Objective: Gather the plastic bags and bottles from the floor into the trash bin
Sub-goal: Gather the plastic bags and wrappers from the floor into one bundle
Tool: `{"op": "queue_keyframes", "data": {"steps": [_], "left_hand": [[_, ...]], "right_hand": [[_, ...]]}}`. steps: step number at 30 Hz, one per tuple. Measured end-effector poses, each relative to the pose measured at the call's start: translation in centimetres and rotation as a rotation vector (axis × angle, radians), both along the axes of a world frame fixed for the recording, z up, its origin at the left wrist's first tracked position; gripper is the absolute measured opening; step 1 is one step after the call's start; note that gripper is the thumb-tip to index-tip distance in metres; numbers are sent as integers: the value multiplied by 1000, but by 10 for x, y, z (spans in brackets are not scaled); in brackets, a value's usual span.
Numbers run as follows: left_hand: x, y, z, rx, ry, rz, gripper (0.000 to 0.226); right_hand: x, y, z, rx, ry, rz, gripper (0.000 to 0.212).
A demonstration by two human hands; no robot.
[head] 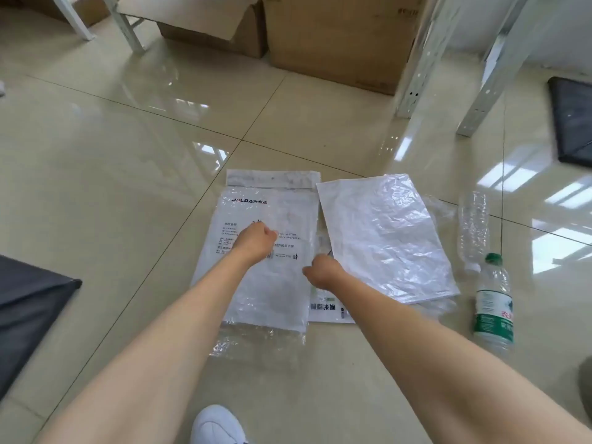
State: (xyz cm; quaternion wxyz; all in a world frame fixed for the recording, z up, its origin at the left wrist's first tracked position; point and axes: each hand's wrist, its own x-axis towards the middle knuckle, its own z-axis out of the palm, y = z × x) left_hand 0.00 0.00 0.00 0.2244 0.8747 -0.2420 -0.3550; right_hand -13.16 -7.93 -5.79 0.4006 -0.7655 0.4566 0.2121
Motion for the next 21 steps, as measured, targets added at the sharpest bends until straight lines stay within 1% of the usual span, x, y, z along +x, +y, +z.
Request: {"op": "queue_keyframes", "data": {"steps": [1,3,5,7,9,10,12,14,16,18,19,20,21], "left_hand": [[1,4,-8,15,-6,-17,35],[7,9,-25,67,10,-15,24],[8,17,-38,91,32,-24,33],[12,23,-43,109,27,-41,37],[16,28,-44,104,24,-44,35],[19,31,-45,90,37,-34,35],[24,32,-46,37,119,19,46],[27,32,-42,-41,250,85,57],[28,29,-34,-96,361,147,65],[29,25,-29,-129,427,196,71],[29,23,-27,-137,435,220,71],[30,21,-27,-150,422,249,65],[30,18,-29,-164,384,283,52]], "right_hand": [[3,5,-8,-4,4,-26,18],[6,10,-22,-21,24,-124,16],[7,17,-36,-32,11,-236,24],[11,23,-42,-36,-32,-354,16],[14,28,-44,-9,-67,-443,29],[17,31,-46,2,-98,-476,31],[22,35,-44,-17,-206,-503,33],[29,38,-36,-74,-354,-454,39],[35,42,-22,-139,-506,-342,38],[41,49,-9,-127,-610,-226,36],[42,51,-3,-96,-633,-168,35],[42,53,1,-66,-638,-98,34],[42,55,5,-34,-631,-20,34]]}}
